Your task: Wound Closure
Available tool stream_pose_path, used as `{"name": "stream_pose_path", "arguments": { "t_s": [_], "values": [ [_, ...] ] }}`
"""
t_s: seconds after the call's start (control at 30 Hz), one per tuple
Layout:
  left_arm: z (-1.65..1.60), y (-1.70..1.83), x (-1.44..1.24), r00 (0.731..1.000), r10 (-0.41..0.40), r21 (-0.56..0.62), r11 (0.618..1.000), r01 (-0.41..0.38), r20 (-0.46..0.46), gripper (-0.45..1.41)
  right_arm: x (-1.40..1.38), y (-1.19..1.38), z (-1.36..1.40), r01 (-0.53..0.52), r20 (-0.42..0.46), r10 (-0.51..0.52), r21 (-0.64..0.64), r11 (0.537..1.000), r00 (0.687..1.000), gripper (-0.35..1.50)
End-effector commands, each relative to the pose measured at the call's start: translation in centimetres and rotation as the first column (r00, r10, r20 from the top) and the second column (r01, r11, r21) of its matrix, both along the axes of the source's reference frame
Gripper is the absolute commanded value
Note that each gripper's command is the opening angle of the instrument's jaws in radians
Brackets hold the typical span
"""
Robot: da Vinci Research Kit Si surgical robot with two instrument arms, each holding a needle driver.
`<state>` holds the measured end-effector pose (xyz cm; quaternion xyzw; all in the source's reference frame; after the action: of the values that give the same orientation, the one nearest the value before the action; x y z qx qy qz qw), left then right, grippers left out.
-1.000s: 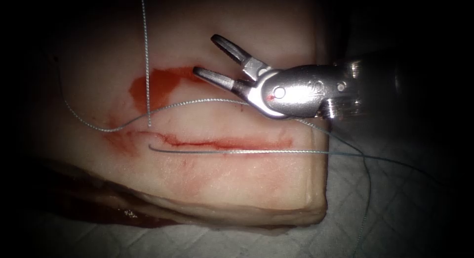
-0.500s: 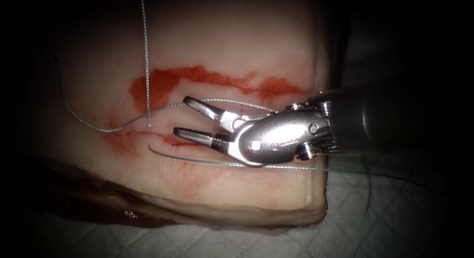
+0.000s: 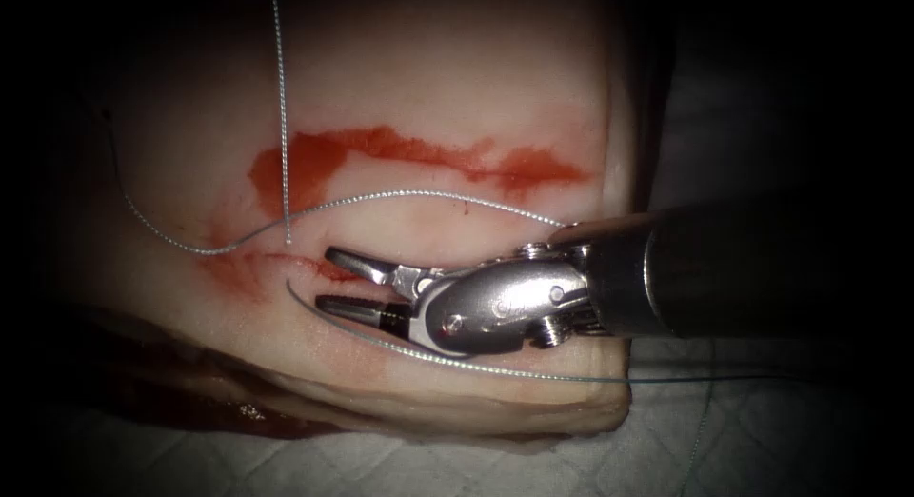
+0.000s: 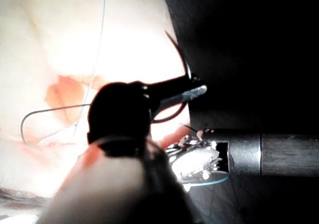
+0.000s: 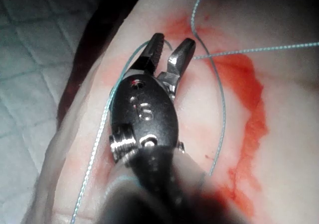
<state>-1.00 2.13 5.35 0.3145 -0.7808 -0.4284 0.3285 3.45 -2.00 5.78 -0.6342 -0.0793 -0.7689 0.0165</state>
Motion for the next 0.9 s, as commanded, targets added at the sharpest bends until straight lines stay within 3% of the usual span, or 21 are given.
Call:
{"name": "stream_pose_path", "arguments": {
  "t_s": [0.03,0.63,0.9],
  "values": [
    [0.04,0.01,-0.06,1.000,0.000,-0.001,1.000,0.000,0.001,-0.45,0.13,-0.01,0.06,-0.001,-0.003,0.001,-0.003,1.000,1.000,0.12],
    [0.04,0.01,-0.06,1.000,0.000,-0.001,1.000,0.000,0.001,-0.45,0.25,-0.07,0.20,0.069,0.098,-0.063,-0.057,0.996,0.993,0.02],
    [0.04,0.02,-0.06,1.000,0.001,-0.001,1.000,-0.001,0.001,-0.45,0.50,-0.06,0.24,0.057,0.107,-0.050,-0.064,0.996,0.993,-0.06]
  ]
}}
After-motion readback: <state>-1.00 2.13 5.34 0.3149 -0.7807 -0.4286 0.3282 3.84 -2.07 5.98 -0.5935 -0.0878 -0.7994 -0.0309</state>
